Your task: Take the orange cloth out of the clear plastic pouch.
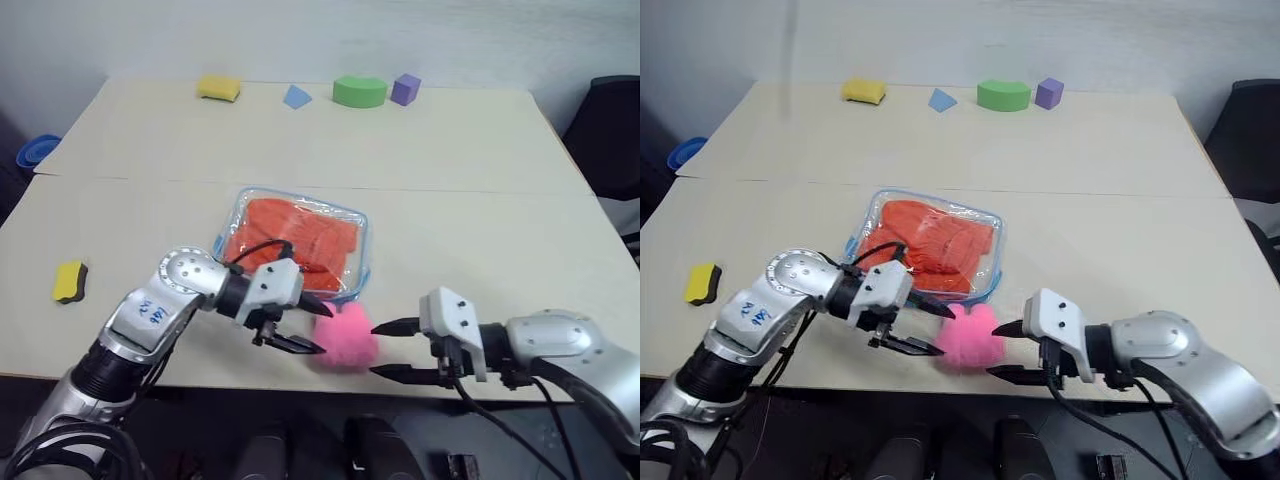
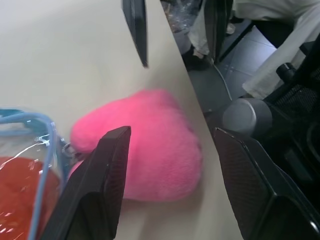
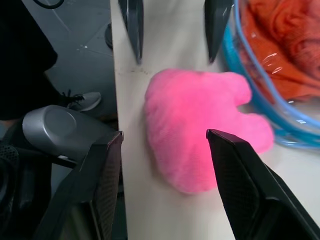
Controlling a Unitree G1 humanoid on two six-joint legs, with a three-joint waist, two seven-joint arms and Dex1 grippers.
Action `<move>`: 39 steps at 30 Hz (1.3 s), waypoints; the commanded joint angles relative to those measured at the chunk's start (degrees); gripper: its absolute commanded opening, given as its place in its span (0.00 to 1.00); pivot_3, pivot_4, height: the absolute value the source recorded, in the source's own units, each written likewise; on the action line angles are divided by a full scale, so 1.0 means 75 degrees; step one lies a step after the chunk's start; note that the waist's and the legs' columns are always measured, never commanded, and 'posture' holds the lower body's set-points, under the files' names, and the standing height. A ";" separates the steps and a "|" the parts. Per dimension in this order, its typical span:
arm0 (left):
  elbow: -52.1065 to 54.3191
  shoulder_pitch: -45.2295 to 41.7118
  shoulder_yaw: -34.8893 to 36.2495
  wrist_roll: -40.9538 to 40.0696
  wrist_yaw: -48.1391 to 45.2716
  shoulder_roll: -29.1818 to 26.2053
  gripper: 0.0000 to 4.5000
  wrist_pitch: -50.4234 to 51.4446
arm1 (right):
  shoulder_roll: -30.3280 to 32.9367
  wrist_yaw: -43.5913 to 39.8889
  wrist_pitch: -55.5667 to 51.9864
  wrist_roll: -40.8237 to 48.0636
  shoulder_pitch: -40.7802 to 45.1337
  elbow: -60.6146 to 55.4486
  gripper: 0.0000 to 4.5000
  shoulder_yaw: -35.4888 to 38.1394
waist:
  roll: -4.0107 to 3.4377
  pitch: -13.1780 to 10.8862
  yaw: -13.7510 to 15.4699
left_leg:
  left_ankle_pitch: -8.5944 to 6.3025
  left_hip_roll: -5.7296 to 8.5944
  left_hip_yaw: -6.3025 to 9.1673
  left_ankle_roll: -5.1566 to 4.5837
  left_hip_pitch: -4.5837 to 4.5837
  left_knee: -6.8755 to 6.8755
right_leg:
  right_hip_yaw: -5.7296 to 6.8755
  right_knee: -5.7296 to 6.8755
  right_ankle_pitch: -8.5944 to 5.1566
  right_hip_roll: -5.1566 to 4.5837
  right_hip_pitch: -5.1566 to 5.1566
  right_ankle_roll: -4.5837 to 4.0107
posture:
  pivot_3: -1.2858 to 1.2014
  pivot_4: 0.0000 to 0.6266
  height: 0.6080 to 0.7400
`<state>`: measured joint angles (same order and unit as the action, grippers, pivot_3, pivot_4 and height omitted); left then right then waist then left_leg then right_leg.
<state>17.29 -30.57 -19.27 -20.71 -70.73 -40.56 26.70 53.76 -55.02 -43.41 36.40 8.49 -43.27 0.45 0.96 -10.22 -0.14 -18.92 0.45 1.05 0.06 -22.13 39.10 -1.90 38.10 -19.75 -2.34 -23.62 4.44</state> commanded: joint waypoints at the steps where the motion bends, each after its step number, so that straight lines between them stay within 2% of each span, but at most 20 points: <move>1: -0.0073 0.0082 -0.0360 0.0659 -0.0050 -0.0029 0.63 -0.0671 | 0.0492 -0.0342 0.0508 -0.0328 0.0338 0.0080 0.61 0.0266 | 0.0000 0.0000 0.0002 | 0.0000 0.0000 -0.0001 0.0000 0.0001 0.0000 | 0.0000 0.0000 0.0000 0.0000 0.0001 0.0000 | 0.52 0.24 1.00; 3: -0.0272 0.0100 -0.0543 0.1068 0.0036 0.0004 0.63 -0.1021 | 0.0723 -0.0533 0.1229 -0.1072 0.0557 0.0491 0.61 -0.0098 | 0.0000 0.0000 0.0013 | -0.0001 0.0000 -0.0002 -0.0003 0.0001 0.0000 | 0.0000 -0.0005 0.0000 0.0001 0.0002 0.0000 | 0.52 0.24 1.00; 5: -0.0477 0.0133 -0.0779 0.1557 0.0284 0.0138 0.63 -0.1344 | 0.0754 -0.0731 0.2608 -0.2395 0.1122 0.1497 0.61 -0.0880 | 0.0000 0.0000 -0.0004 | -0.0002 0.0000 -0.0002 -0.0003 0.0002 0.0000 | 0.0001 -0.0007 0.0000 0.0001 0.0004 0.0000 | 0.52 0.24 1.00; 10: -0.0588 0.0296 -0.0758 0.1939 0.0506 0.0286 0.63 -0.1626 | 0.0007 -0.0857 0.4565 -0.3909 0.2409 0.3145 0.61 -0.1954 | -0.0002 0.0000 -0.0012 | 0.0006 0.0000 -0.0008 0.0009 0.0007 0.0000 | -0.0003 -0.0006 0.0000 0.0004 0.0001 0.0000 | 0.52 0.24 1.00; 13: -0.0507 0.0346 -0.0490 0.1818 0.0617 0.0317 0.50 -0.1485 | -0.0603 -0.0718 0.5910 -0.4877 0.3021 0.4179 0.62 -0.2543 | -0.0002 0.0000 -0.0014 | 0.0016 -0.0001 -0.0009 0.0026 0.0005 -0.0001 | -0.0005 -0.0002 0.0000 0.0004 -0.0002 0.0000 | 0.52 0.24 1.00; 17: -0.0141 0.0535 -0.0253 0.1668 0.0615 0.0169 0.24 -0.1236 | -0.1178 -0.0635 0.7217 -0.5559 0.3415 0.5212 0.62 -0.2940 | -0.0002 0.0000 0.0002 | 0.0017 0.0000 -0.0008 0.0028 0.0002 0.0001 | -0.0002 -0.0002 0.0000 -0.0001 -0.0003 0.0000 | 0.52 0.24 1.00; 18: -0.0015 0.0616 -0.0181 0.1639 0.0639 0.0115 0.15 -0.1160 | -0.1304 -0.0593 0.7408 -0.5647 0.3493 0.5389 0.62 -0.2975 | -0.0002 0.0000 0.0002 | 0.0017 0.0000 -0.0008 0.0028 0.0002 0.0001 | -0.0002 -0.0002 0.0000 -0.0001 -0.0003 0.0000 | 0.52 0.24 1.00; 22: 0.0475 0.0877 0.0088 0.1483 0.0812 -0.0045 0.01 -0.0599 | -0.1826 -0.0427 0.7849 -0.5821 0.3814 0.6004 0.62 -0.2983 | -0.0002 0.0000 -0.0048 | 0.0019 0.0000 -0.0008 0.0032 0.0002 0.0001 | -0.0004 0.0003 0.0000 0.0000 -0.0007 0.0000 | 0.52 0.24 1.00; 23: 0.0551 0.0909 0.0134 0.1463 0.0856 -0.0060 0.01 -0.0505 | -0.1928 -0.0411 0.7910 -0.5845 0.3868 0.6128 0.62 -0.2970 | -0.0002 0.0000 -0.0065 | 0.0019 0.0000 -0.0009 0.0033 0.0004 0.0000 | -0.0007 0.0013 0.0000 0.0000 -0.0009 0.0000 | 0.52 0.24 1.00; 26: 0.0770 0.1001 0.0254 0.1371 0.0927 -0.0116 0.00 -0.0262 | -0.2103 -0.0435 0.8178 -0.5882 0.4019 0.6498 0.50 -0.2944 | -0.0002 0.0000 -0.0072 | 0.0021 -0.0003 -0.0007 0.0036 0.0004 0.0000 | -0.0003 0.0026 0.0000 0.0002 -0.0010 -0.0001 | 0.52 0.24 1.00; 32: 0.0826 0.1138 0.0475 0.1389 0.1135 -0.0221 0.00 -0.0104 | -0.2055 -0.0765 0.8559 -0.5782 0.4147 0.6811 0.06 -0.2868 | -0.0002 0.0000 -0.0082 | 0.0021 -0.0003 -0.0008 0.0035 0.0003 0.0001 | -0.0004 0.0032 0.0000 0.0001 -0.0009 -0.0001 | 0.52 0.24 1.00; 33: 0.0822 0.1191 0.0584 0.1376 0.1183 -0.0265 0.00 -0.0077 | -0.2027 -0.0816 0.8610 -0.5776 0.4173 0.6857 0.01 -0.2849 | -0.0002 0.0000 -0.0082 | 0.0020 -0.0003 -0.0008 0.0035 0.0003 0.0001 | -0.0004 0.0031 0.0000 0.0001 -0.0009 0.0000 | 0.52 0.24 1.00; 39: 0.0703 0.1811 0.1565 0.1213 0.1490 -0.0704 0.00 -0.0035 | -0.1817 -0.0874 0.8827 -0.5844 0.4273 0.7181 0.01 -0.2680 | -0.0003 0.0000 -0.0176 | 0.0020 -0.0003 -0.0005 0.0035 0.0003 -0.0003 | -0.0002 0.0034 0.0000 0.0001 -0.0011 -0.0001 | 0.52 0.24 1.00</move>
<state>21.92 -17.98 -10.69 -11.16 -60.46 -44.49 26.45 38.58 -61.31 21.71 -7.94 39.63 10.72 -22.23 0.94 -10.22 -1.46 -18.77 0.42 1.01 0.32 -22.11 39.08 -1.92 38.34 -19.76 -2.34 -23.70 4.44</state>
